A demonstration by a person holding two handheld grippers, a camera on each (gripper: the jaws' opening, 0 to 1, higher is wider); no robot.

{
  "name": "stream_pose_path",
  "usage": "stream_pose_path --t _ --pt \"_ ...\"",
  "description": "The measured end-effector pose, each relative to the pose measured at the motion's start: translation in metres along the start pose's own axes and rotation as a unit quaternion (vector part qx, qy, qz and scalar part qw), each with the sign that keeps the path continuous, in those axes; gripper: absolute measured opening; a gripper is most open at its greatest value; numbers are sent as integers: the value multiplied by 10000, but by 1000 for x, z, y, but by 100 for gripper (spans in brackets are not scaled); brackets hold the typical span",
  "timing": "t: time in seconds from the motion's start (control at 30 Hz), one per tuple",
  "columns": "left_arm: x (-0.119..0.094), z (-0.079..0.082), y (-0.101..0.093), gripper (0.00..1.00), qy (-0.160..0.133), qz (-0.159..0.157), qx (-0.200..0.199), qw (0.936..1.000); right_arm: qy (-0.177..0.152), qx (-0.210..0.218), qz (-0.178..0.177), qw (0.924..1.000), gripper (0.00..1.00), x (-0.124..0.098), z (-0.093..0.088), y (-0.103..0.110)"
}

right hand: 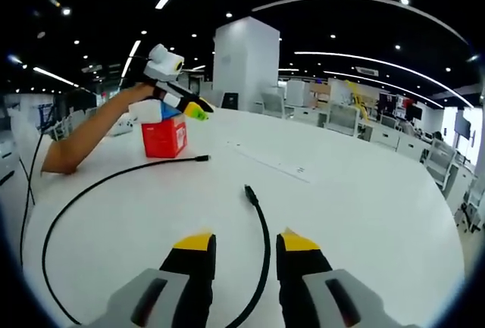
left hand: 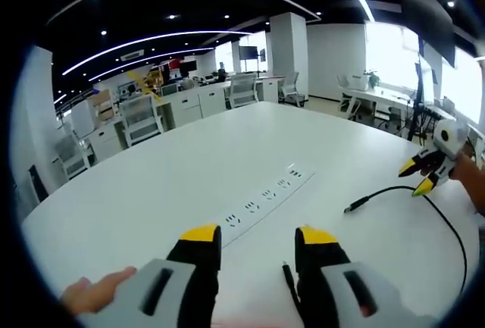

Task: Find the data cable on the table. Grasp the USB connector end of the cable and insert it into the USB port on the table

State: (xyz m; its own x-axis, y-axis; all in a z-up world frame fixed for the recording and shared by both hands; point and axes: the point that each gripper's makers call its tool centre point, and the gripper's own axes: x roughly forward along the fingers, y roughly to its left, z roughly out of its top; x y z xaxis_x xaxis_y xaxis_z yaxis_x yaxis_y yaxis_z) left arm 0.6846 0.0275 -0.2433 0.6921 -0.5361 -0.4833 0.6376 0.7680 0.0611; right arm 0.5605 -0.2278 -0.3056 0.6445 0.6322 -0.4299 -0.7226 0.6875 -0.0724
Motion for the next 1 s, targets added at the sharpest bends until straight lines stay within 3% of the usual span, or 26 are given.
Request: stream_pose_path --t 0.3,0.43,0.57,0.7,0.8,1.0 --pt "-2 -2 -4 39 -22 1 5 10000 22 23 -80 10000 35 -7 -1 -5" --pt "-3 -3 -6 39 -9 2 2 10000 104 88 -206 9997 35 -29 -5 5" --pt "-4 -4 -7 39 -12 4 5 10000 347 -88 -503 9981 37 -74 -21 30" --pt "-4 -5 -8 39 -5 5 10 10000 560 25 -791 9953 37 -114 -41 49" --pt "-5 -6 -9 39 -3 3 9 10000 542 -32 -821 9951 37 -128 -44 59" --pt "-3 -4 -7 39 -13 3 8 10000 318 72 -951 9949 36 -134 -39 55"
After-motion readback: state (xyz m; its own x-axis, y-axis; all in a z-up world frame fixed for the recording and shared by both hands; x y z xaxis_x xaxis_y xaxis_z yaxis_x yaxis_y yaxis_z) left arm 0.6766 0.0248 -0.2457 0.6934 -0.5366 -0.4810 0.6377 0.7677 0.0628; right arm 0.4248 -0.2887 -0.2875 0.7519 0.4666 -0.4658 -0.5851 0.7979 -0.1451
